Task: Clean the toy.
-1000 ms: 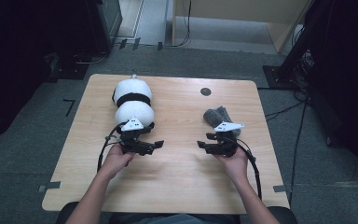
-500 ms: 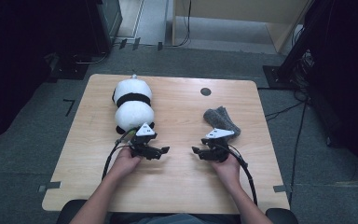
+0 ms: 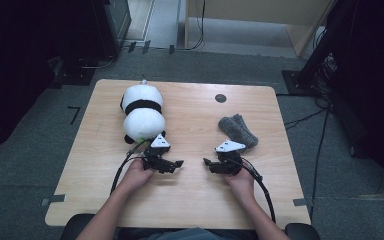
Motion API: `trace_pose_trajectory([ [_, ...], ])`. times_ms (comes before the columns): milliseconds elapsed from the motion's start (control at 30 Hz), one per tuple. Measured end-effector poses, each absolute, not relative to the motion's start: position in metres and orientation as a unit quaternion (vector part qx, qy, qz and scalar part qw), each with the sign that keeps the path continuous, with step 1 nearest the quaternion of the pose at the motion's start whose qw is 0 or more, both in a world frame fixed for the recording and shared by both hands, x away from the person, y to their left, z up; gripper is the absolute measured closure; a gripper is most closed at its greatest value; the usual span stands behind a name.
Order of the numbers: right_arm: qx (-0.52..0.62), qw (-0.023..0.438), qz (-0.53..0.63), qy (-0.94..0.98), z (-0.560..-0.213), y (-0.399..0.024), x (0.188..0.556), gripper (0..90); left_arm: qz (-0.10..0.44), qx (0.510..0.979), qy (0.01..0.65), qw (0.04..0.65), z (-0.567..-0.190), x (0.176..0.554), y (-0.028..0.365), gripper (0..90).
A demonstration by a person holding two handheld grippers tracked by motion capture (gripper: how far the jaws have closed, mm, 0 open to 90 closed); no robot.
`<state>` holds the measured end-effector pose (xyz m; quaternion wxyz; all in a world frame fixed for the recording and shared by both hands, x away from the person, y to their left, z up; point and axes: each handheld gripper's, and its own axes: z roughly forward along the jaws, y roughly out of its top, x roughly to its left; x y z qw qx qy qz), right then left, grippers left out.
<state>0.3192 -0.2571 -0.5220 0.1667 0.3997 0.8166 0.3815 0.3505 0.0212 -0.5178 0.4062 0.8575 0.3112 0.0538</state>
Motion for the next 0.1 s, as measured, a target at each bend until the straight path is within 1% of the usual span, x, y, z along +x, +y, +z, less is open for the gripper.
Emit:
trace_pose_trajectory([
  [100, 0.399, 0.164, 0.384, 0.816, -0.5222, -0.2577, 0.3195, 34.5, 0.056, 0.858, 0.311, 0.406, -0.5179, 0.3504, 0.0207, 14.5],
])
